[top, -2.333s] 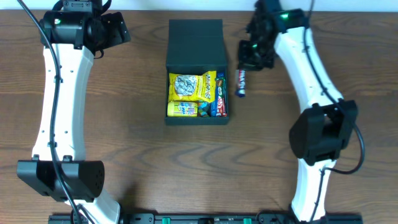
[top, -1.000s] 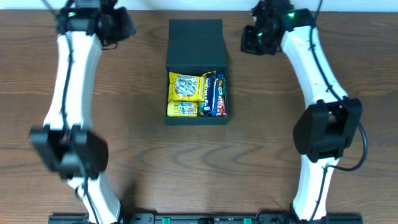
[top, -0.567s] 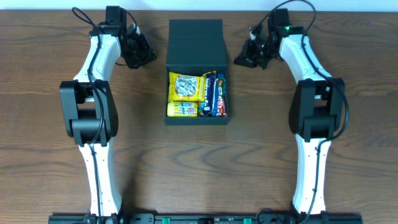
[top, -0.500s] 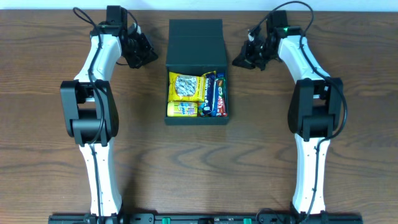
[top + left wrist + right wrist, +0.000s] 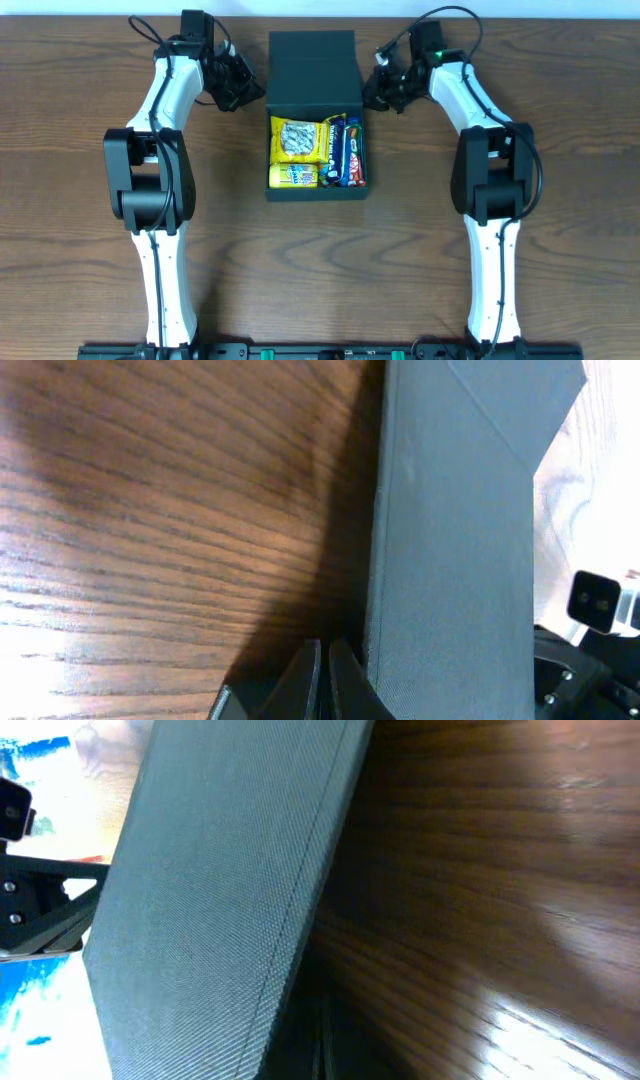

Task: Pack container
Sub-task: 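Swing the lid forward with both grippers to close the box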

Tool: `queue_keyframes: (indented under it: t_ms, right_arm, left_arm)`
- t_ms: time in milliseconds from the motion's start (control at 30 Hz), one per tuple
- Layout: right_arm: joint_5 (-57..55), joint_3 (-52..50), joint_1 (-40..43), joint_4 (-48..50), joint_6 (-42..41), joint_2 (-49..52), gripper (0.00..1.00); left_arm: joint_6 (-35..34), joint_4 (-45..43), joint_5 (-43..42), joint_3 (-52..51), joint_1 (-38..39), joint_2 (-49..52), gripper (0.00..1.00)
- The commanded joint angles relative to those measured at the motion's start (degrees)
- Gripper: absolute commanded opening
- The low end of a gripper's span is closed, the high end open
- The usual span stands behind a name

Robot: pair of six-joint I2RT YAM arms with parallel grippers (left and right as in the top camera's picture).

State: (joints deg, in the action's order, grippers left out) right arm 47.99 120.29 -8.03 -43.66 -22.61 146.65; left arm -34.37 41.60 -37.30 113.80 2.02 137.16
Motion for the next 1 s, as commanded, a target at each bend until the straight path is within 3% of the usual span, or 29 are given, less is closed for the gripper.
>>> queue_keyframes:
  t_ms: [0, 300, 467, 733, 967]
  right_arm:
    - [2.47, 0.13, -0.52, 0.22, -0.50, 0.81, 0.02]
    - [4.48, 0.13, -0.20, 0.61, 2.01, 0.81, 0.02]
    - [11.02, 0.13, -0.20, 3.67, 8.70, 0.81, 0.02]
    - [21.42, 0.63, 1.62, 9.94, 15.04, 0.79, 0.02]
    - [22.12, 2.75, 3.30, 10.32, 17.62, -3.06, 0.01]
  left_arm:
    - [-2.23, 0.13, 0.39, 0.46, -0.13, 1.68, 0.06]
    - [-4.66, -4.63, -4.74, 0.46, -0.13, 5.33, 0.06]
    - [-4.57, -10.29, -7.85, 0.46, -0.13, 5.33, 0.06]
    - [-3.08, -18.23, -14.91, 0.48, -0.17, 5.22, 0.06]
    - [0.63, -18.97, -17.22, 4.15, -0.17, 3.54, 0.06]
